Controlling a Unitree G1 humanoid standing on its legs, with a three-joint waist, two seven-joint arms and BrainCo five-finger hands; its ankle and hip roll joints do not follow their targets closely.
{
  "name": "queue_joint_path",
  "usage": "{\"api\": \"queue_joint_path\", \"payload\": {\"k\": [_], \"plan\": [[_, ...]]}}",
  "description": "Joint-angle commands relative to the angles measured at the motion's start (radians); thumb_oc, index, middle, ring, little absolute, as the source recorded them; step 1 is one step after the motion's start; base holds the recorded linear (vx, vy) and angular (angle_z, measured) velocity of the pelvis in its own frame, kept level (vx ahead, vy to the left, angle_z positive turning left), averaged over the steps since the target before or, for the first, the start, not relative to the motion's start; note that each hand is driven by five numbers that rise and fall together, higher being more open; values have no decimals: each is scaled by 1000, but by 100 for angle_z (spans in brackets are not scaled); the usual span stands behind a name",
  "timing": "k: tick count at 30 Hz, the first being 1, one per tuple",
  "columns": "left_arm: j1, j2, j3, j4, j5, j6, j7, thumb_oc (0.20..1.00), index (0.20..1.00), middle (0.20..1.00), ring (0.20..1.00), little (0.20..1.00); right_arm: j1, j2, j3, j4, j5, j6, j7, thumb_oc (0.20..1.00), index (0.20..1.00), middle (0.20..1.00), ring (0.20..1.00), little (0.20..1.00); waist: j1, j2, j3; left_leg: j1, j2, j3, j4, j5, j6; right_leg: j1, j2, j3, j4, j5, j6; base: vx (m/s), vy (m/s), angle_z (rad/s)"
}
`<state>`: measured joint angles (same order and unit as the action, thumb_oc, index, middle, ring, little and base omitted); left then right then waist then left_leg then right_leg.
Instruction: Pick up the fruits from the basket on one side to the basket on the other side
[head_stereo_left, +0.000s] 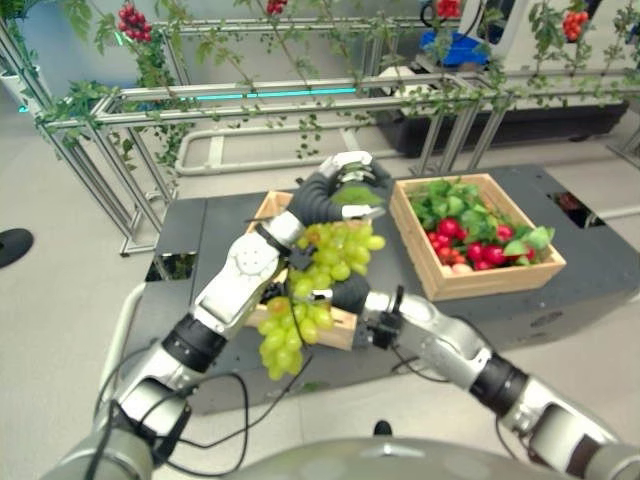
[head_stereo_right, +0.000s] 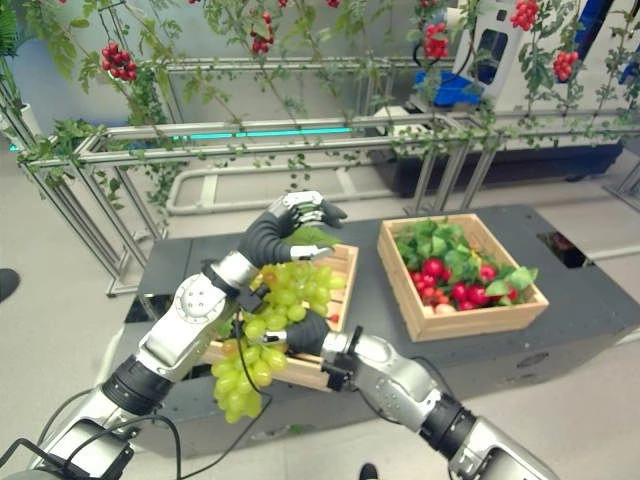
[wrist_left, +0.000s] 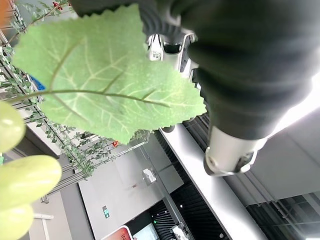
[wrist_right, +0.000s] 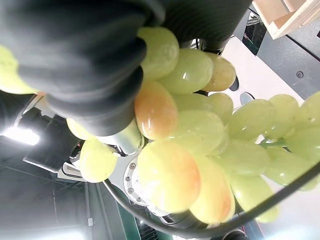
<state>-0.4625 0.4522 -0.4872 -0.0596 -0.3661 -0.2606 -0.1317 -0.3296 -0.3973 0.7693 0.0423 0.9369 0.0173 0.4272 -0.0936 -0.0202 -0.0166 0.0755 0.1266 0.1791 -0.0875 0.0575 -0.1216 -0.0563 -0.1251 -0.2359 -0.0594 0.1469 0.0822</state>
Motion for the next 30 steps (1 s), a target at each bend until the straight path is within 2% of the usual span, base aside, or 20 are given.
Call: {"api": "queue_joint_path", "payload": {"k": [1,2,3,4,10,14,15,16,17,19,20,21,23,24,28,30], "plan": [[-100,-23,4,38,2,-48,21,200,200,200,200,200,-105,132,-47,-119,95,-113,15,200,200,200,200,200,-2,-19,41,9,-60,18,29,-82,50,77,25,-25,97,-182,50,0,0,0],[-99,-25,6,39,5,-48,25,708,708,708,708,708,-103,132,-48,-119,97,-113,14,200,200,200,200,200,-2,-19,40,9,-60,18,28,-82,51,77,25,-25,97,-181,51,0,0,0],[-97,-27,8,39,7,-49,28,950,950,950,950,950,-101,131,-51,-119,97,-116,13,200,200,200,200,200,-3,-18,40,10,-61,19,27,-82,51,77,25,-24,96,-180,50,0,0,0],[-95,-28,10,40,8,-51,32,1000,1000,1000,1000,1000,-101,129,-55,-120,96,-119,13,200,200,200,200,200,-4,-17,41,9,-61,19,27,-83,52,76,25,-23,96,-180,50,0,0,0],[-83,-31,34,47,14,-54,51,1000,1000,1000,1000,1000,-73,111,-81,-134,99,-127,11,200,200,200,200,200,-9,-19,39,11,-63,24,32,-88,54,77,23,-18,93,-176,52,0,0,0],[-70,-9,89,68,23,-64,73,1000,1000,1000,1000,1000,-16,47,-150,-156,93,-139,15,200,200,200,200,200,-19,-22,36,6,-69,35,56,-105,57,75,21,-5,85,-170,55,-7,31,-2],[-51,10,132,81,19,-70,85,1000,1000,1000,1000,1000,27,-5,-210,-183,78,-150,19,200,200,200,200,200,-30,-22,35,5,-72,47,69,-115,60,72,18,9,80,-163,60,-8,35,-4],[-50,9,132,80,19,-70,85,1000,1000,1000,1000,1000,29,-6,-211,-185,78,-149,18,200,200,200,200,200,-28,-21,34,5,-72,49,69,-115,60,71,18,11,80,-163,60,-40,88,-9],[-27,25,182,104,10,-78,102,1000,1000,1000,1000,1000,77,-66,-300,-193,45,-172,9,200,200,200,200,200,-42,-21,37,4,-78,69,79,-123,66,60,17,38,76,-150,66,-31,56,-15],[-14,30,198,110,-3,-81,102,1000,1000,1000,1000,1000,100,-87,-342,-201,35,-177,10,200,200,200,200,200,-43,-19,37,3,-80,84,84,-127,69,51,17,57,76,-143,68,-45,87,-39],[16,55,246,117,-6,-88,107,1000,1000,1000,1000,1000,153,-126,-445,-193,23,-196,-5,200,200,200,200,200,-54,-16,41,9,-86,110,88,-136,76,41,14,84,74,-130,79,-46,93,-55],[16,55,246,117,-6,-88,107,1000,1000,1000,1000,1000,154,-126,-446,-194,22,-196,-5,200,200,200,200,200,-52,-16,39,6,-87,111,88,-134,76,38,14,85,73,-127,79,-37,106,-70],[62,79,309,123,-31,-95,108,1000,1000,1000,1000,1000,198,-149,-557,-178,2,-210,-25,200,200,200,200,200,-67,-11,44,16,-99,149,88,-145,84,22,7,126,66,-103,100,-36,106,-68],[61,79,309,123,-31,-95,108,1000,1000,1000,1000,1000,198,-148,-558,-178,2,-210,-26,200,200,200,200,200,-65,-11,42,13,-99,151,87,-142,84,19,7,128,65,-100,99,-45,100,-59],[121,106,376,103,-36,-101,97,1000,1000,1000,1000,1000,245,-163,-684,-154,-17,-225,-45,200,200,200,200,200,-79,-8,61,19,-113,201,83,-148,92,-10,-2,176,53,-59,127,-72,75,-55],[132,109,401,101,-37,-106,106,1000,1000,1000,1000,1000,240,-155,-729,-132,-21,-241,-66,200,200,200,200,200,-82,-5,84,13,-110,244,81,-147,92,-47,-10,163,65,-29,144,-187,19,-57]]}}
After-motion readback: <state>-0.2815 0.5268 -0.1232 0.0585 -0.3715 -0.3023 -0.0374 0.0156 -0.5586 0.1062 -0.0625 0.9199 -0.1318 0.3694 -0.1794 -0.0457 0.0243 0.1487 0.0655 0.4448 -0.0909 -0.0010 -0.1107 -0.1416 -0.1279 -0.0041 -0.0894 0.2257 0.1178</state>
